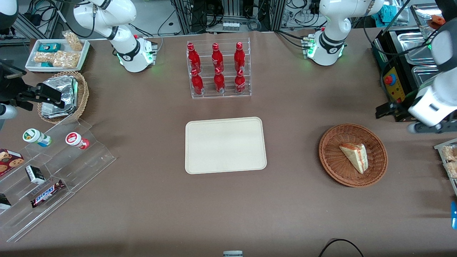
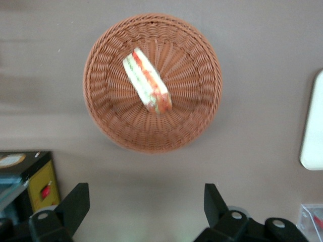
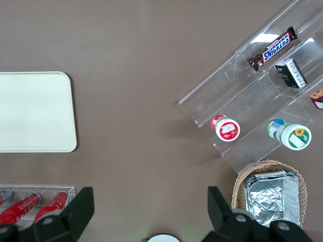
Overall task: Place sandwich from basket to tray
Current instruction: 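Lower the open left gripper over the sandwich in the wicker basket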
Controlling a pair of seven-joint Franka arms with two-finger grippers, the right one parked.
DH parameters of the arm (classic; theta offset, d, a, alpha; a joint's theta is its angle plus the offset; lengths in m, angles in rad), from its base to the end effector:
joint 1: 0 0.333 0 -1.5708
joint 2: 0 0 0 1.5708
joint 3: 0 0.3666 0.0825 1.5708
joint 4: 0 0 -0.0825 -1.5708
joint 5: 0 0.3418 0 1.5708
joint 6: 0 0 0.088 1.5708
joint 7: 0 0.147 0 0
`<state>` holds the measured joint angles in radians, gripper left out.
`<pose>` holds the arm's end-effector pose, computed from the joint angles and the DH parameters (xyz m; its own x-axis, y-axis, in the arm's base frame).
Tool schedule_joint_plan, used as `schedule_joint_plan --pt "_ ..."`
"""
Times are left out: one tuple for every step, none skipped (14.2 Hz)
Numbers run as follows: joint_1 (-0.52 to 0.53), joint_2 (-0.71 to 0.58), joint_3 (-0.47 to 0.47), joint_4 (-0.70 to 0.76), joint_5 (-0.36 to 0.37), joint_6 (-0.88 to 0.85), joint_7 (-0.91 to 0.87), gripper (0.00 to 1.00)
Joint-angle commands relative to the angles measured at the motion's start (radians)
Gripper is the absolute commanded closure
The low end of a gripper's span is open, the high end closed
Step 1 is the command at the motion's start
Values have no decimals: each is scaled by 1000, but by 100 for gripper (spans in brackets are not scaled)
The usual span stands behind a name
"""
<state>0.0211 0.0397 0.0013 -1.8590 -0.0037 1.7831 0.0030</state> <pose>0.5175 0.0111 0.5079 0.9931 0.0200 -0.1153 0.0206 -0.9998 0.0038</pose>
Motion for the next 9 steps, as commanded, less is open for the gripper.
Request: schedule_joint_plan --pt "3 -3 -4 -167 2 216 -8 0" --pt "3 11 -4 -219 2 314 -8 0" --pt "3 31 -4 -259 1 397 -9 0" --pt "13 54 -4 -290 -2 476 -11 0" --pt "35 74 -4 -307 -7 528 -21 0" --pt "43 94 -6 -313 -10 567 -68 0" --pt "43 114 -6 -313 -10 587 -159 0" --pt "42 130 -6 -312 -10 611 -258 0" --pt "42 144 -6 -312 -9 640 -323 0"
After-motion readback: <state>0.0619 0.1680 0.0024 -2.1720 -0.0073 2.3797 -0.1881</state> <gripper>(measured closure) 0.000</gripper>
